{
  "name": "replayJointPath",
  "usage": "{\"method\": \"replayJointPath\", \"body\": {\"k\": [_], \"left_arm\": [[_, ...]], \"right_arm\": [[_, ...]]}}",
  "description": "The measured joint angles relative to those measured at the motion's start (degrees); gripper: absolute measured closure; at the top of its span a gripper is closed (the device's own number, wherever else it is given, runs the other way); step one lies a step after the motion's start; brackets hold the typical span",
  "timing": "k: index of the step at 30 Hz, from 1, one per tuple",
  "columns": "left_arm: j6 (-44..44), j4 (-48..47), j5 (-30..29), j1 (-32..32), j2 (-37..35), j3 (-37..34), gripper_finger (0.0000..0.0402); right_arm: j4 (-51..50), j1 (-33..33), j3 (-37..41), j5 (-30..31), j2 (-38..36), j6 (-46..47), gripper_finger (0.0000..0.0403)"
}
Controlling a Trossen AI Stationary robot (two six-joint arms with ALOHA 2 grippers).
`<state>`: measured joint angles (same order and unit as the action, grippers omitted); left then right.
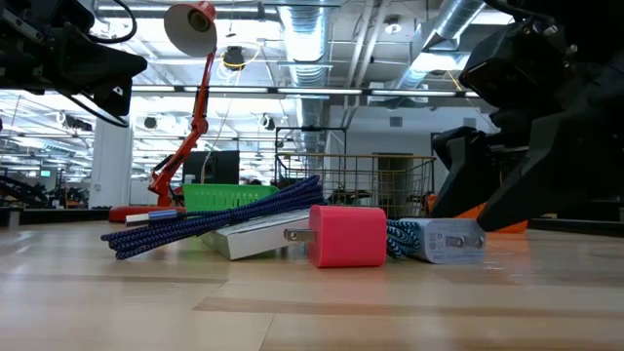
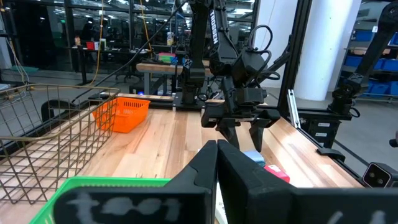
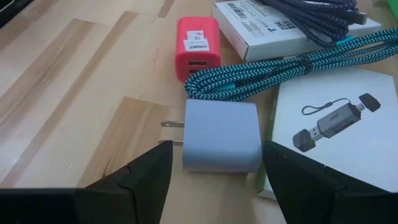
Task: Pick and place items into bin
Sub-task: Put the white charger adapter into the orange basket
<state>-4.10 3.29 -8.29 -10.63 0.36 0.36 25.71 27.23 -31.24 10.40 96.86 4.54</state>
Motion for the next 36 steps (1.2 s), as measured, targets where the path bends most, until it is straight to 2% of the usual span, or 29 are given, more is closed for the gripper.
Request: {"method": "replayJointPath", "body": {"k": [36], "left_arm": [[-0.01,0.0,0.0,0.0,0.01,0.01,0.0401]], "right_arm": [[-2.12,-1.46,-1.68,-0.39,0.0,-0.48,0.0158]]}}
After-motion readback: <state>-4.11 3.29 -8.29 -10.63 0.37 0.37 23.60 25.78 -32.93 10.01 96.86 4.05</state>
